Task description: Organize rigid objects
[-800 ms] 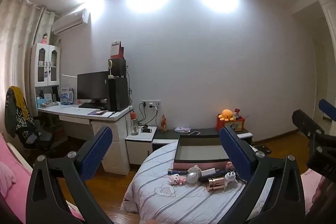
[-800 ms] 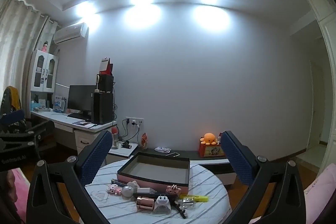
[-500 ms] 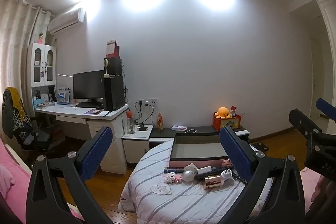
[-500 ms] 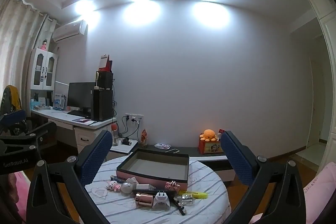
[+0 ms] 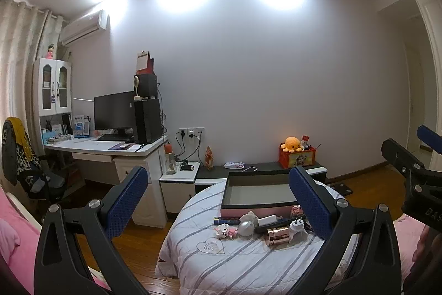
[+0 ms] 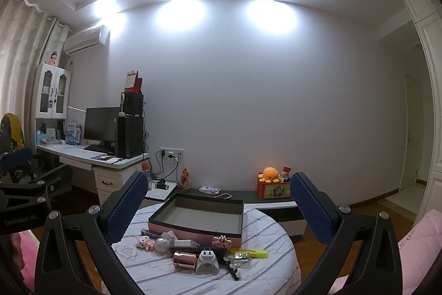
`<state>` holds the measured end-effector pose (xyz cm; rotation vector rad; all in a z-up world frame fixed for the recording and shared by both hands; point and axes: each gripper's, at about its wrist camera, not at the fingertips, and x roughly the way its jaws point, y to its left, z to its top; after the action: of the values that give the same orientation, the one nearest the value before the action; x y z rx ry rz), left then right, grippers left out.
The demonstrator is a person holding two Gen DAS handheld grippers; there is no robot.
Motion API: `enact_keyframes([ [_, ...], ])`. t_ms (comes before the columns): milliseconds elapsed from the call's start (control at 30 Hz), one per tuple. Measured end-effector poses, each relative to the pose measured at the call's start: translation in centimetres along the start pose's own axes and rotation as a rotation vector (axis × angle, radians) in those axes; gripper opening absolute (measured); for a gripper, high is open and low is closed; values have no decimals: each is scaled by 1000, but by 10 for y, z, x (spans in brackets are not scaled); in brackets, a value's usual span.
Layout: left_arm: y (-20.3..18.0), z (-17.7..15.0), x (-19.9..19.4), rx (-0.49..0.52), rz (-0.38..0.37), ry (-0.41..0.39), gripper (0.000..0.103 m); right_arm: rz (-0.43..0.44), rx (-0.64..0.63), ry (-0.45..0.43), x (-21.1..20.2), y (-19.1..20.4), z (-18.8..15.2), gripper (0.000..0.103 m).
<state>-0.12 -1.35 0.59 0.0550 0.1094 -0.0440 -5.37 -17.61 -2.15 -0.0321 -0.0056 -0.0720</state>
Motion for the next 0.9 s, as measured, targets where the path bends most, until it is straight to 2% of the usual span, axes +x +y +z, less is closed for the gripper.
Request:
enact_keyframes([
  [467,-2,0,4,0,-15,7,103,-24,1,20,4,-7,-2,103],
  [900,-20,2,35,29,-31,35,103,-39,8,36,23,-17,-3,103],
])
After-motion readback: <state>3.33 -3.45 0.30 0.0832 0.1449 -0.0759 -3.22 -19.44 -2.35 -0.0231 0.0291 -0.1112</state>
